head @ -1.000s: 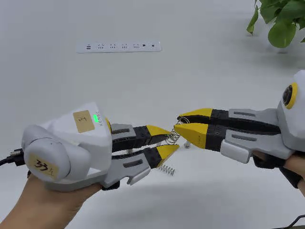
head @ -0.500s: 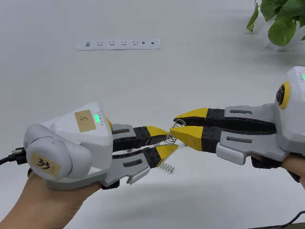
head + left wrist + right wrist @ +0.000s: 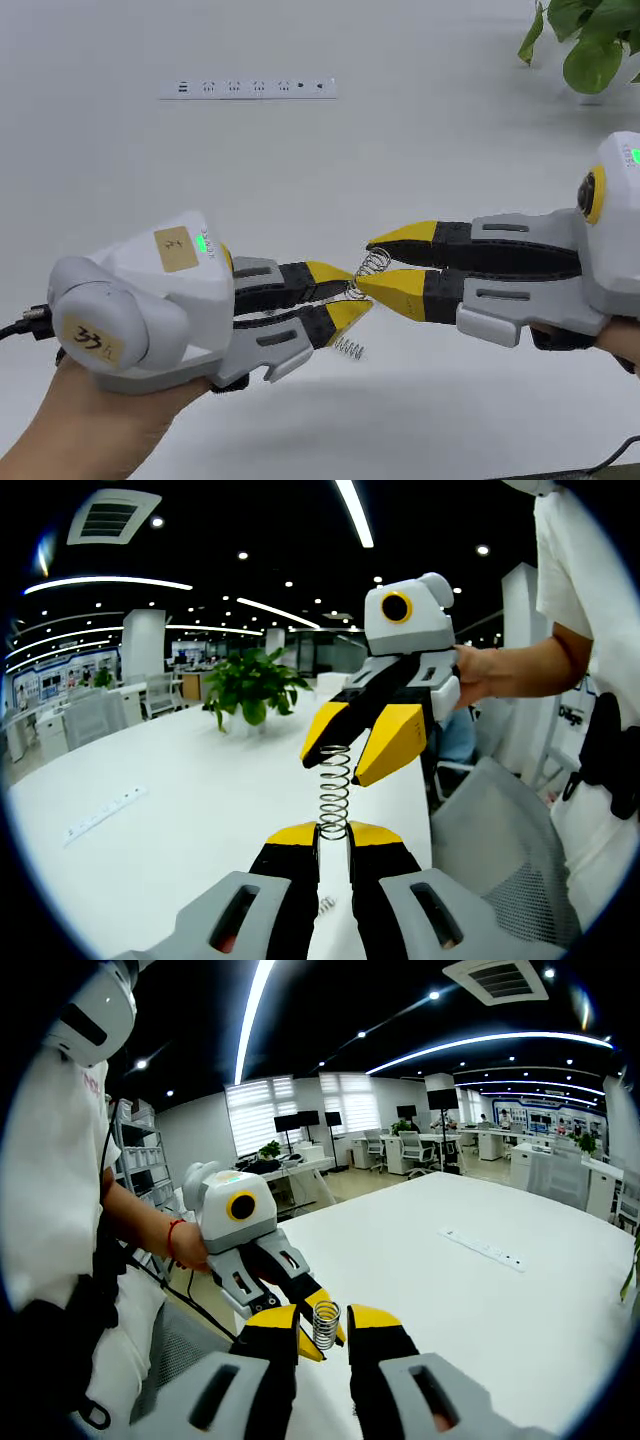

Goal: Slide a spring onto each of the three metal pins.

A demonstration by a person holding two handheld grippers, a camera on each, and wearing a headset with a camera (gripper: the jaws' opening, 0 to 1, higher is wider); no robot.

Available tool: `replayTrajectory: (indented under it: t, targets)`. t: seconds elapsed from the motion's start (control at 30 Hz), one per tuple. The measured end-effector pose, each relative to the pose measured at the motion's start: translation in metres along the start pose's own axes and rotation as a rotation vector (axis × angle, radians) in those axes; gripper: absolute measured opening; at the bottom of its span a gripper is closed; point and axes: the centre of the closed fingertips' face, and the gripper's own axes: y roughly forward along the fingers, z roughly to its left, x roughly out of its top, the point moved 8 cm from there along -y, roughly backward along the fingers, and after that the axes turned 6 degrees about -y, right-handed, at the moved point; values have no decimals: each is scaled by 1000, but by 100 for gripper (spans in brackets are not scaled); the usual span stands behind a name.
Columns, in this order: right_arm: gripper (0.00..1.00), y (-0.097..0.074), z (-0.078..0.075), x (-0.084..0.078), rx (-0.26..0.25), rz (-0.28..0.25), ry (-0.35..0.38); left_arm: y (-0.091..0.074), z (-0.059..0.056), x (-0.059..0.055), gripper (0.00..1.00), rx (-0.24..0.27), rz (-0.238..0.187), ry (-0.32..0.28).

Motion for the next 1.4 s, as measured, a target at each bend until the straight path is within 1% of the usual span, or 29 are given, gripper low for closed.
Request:
replayTrajectory:
  t: [0.03,0.07,0.1,0.13,0.2,0.3,0.37,0.4,0.43,0.47,0.57,0.6,0.63,0.67,0.73,0.8,0.83,0.9,0.97,1.2,1.33,1.4]
  targets:
    - [22,0,0,0,11,15,-8,0,0,-1,10,0,1,-1]
    - [23,1,0,2,33,45,-35,0,0,-2,10,1,3,-2]
    - [23,1,0,2,47,61,-53,-1,0,-2,10,1,3,-2]
    - [24,1,0,4,77,97,-80,-1,0,-3,10,1,6,-2]
    - [25,1,-3,7,107,147,-127,-1,-1,-4,10,0,9,1]
    - [26,4,-9,18,165,258,-239,-1,0,-6,10,-4,9,-1]
    - [27,7,-8,23,222,316,-284,-1,-1,-7,10,-5,12,0]
    - [27,8,-8,26,264,358,-320,-1,-1,-8,10,-4,12,2]
    - [27,10,-8,28,291,382,-348,-1,-1,-8,10,-5,10,1]
    - [27,12,-8,31,329,417,-371,-1,-2,-8,10,-6,8,-2]
    - [27,20,-7,37,397,487,-426,0,-3,-7,10,-8,4,1]
    - [26,23,-8,37,414,508,-441,1,-3,-7,10,-8,2,1]
    - [26,26,-7,36,451,542,-461,1,-3,-8,10,-7,2,1]
    - [26,28,-6,35,473,565,-475,1,-3,-8,10,-6,2,-1]
    - [25,33,-6,34,507,608,-520,1,-3,-9,10,-5,-2,-3]
    - [23,36,-6,32,532,641,-535,0,-3,-10,10,-1,-6,-7]
    - [22,38,-6,32,537,647,-539,0,-3,-10,10,0,-7,-9]
    - [22,40,-5,29,566,678,-563,0,-3,-10,10,3,-11,-11]
    - [20,42,-5,27,582,696,-578,0,-3,-10,10,6,-15,-16]
    - [17,46,-6,26,612,721,-596,0,-1,-10,10,9,-26,-23]
    - [13,48,-7,27,610,723,-610,-1,-1,-10,10,5,-27,-22]
    - [13,48,-7,28,607,723,-604,-1,-1,-10,10,6,-29,-23]
